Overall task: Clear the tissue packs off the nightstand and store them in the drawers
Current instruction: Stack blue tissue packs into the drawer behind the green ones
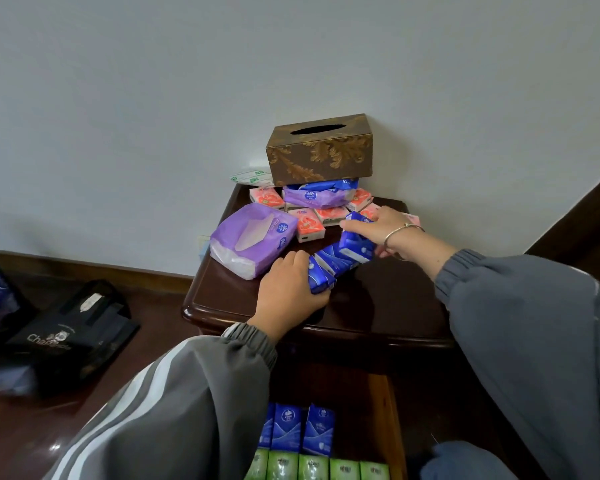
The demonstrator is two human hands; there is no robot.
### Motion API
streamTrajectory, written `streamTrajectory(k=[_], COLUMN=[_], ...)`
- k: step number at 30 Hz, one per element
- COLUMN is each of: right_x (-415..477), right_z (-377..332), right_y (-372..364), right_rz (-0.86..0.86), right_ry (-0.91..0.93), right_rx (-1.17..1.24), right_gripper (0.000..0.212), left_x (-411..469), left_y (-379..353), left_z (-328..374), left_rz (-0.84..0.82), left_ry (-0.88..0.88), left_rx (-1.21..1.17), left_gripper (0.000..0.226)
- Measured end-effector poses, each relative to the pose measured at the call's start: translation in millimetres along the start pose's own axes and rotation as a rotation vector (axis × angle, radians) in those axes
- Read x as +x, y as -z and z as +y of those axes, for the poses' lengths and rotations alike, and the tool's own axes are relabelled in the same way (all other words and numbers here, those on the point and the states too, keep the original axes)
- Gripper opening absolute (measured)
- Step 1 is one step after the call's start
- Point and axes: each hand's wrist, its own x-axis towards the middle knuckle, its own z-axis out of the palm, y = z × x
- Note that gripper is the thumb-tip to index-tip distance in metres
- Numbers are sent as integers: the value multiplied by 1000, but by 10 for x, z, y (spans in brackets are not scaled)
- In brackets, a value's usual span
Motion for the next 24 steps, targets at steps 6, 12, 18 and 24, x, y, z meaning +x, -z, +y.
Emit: streamTrajectory(k=[6,12,18,24], right_x=[-113,-42,11,-37], right_z=[-239,-308,-216,1], right_y=[-317,-119,-48,-225], right_rz=[-66,5,-502,-318], right_ry=[-287,68,416,598], right_rx=[76,-586,-720,-905], right_gripper=[70,40,92,70], left_x=[-68,-91,-96,-85], left_y=[101,171,163,139], left_z=[-98,-213,-219,-241], left_rz=[4,-7,-1,-1], left_ry=[15,27,30,34], left_rx=[46,33,25,37], left_gripper=[57,59,59,61])
